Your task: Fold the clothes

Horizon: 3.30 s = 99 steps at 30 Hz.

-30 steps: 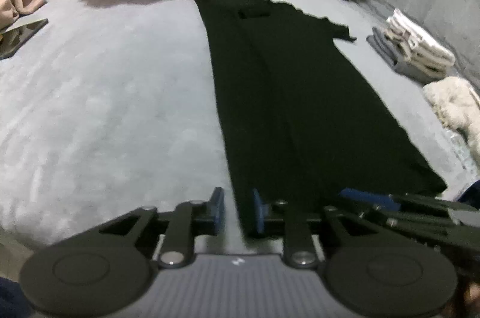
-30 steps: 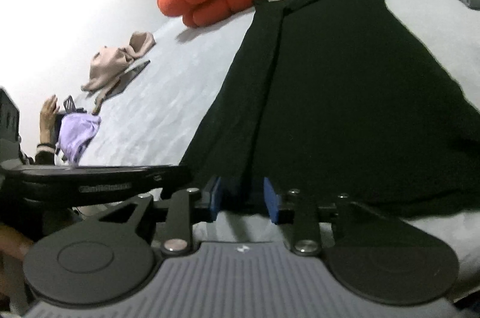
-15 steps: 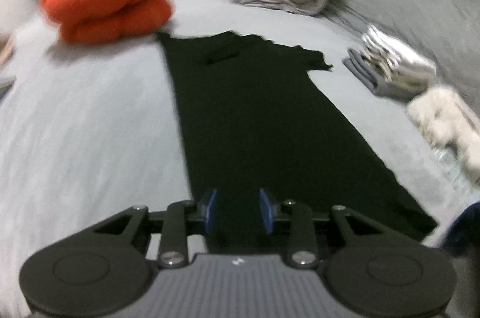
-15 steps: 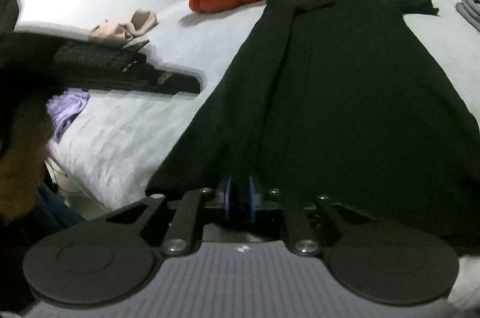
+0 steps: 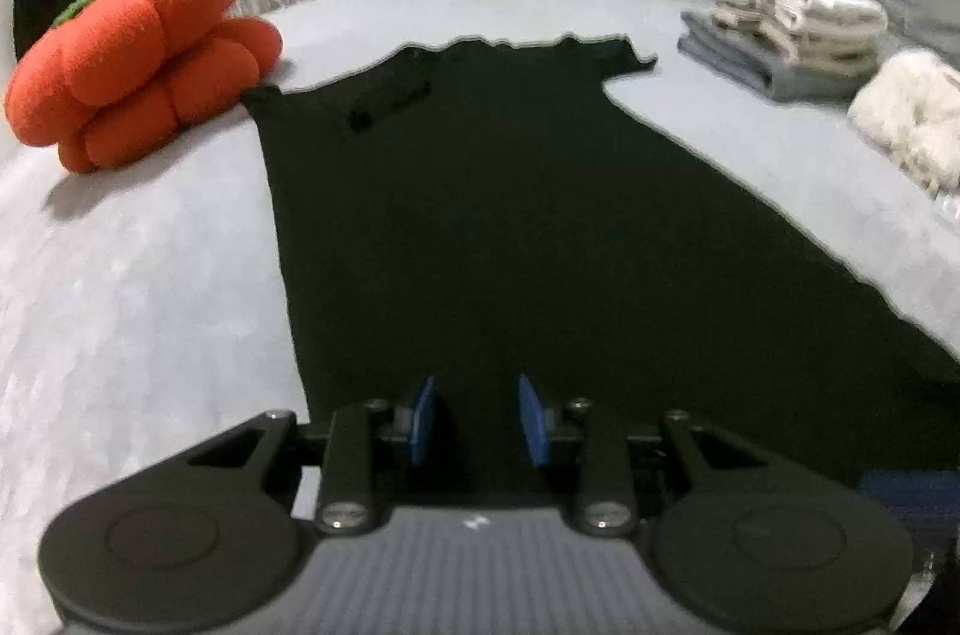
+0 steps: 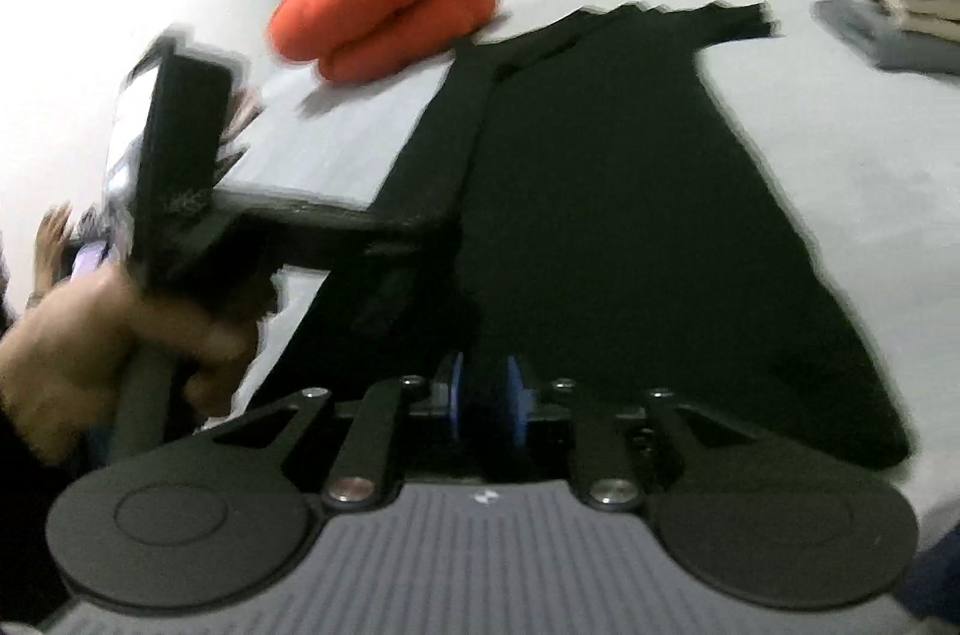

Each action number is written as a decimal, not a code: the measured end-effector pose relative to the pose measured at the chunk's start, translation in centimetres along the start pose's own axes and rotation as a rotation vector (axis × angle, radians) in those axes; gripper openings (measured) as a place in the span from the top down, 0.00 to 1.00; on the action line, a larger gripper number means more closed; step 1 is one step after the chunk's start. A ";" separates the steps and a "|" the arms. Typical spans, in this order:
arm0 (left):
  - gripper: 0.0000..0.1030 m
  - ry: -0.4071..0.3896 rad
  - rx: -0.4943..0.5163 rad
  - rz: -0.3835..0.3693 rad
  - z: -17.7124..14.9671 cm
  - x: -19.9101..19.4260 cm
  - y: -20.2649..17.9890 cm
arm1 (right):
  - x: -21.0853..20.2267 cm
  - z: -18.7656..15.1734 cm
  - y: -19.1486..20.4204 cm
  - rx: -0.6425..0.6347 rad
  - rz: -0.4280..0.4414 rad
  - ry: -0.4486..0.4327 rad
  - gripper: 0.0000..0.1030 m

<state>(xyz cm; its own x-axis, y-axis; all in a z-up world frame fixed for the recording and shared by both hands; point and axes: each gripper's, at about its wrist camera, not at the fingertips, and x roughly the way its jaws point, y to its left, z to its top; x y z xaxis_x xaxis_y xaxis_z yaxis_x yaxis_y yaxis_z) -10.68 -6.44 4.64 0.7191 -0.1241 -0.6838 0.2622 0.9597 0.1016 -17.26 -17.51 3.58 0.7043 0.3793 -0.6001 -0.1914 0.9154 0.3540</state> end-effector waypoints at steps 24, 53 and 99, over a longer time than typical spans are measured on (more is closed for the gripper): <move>0.62 0.034 -0.106 -0.192 -1.7 0.1 0.5 | -4.0 0.4 -7.8 0.264 -0.304 -0.033 0.99; 0.61 0.026 -0.371 -0.277 -2.5 -1.9 7.4 | 2.7 -4.1 9.3 -0.513 -0.255 -0.030 0.99; 1.00 0.150 -0.485 -0.634 0.8 0.9 3.9 | 0.3 -5.0 6.5 -0.496 -0.232 -0.140 0.43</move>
<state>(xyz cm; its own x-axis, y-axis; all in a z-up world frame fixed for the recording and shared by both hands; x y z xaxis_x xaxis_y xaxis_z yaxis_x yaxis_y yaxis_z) -8.51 -3.04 5.05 0.4248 -0.6787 -0.5991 0.2579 0.7251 -0.6385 -21.70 -10.77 2.09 0.8436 0.1706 -0.5092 -0.2958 0.9390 -0.1756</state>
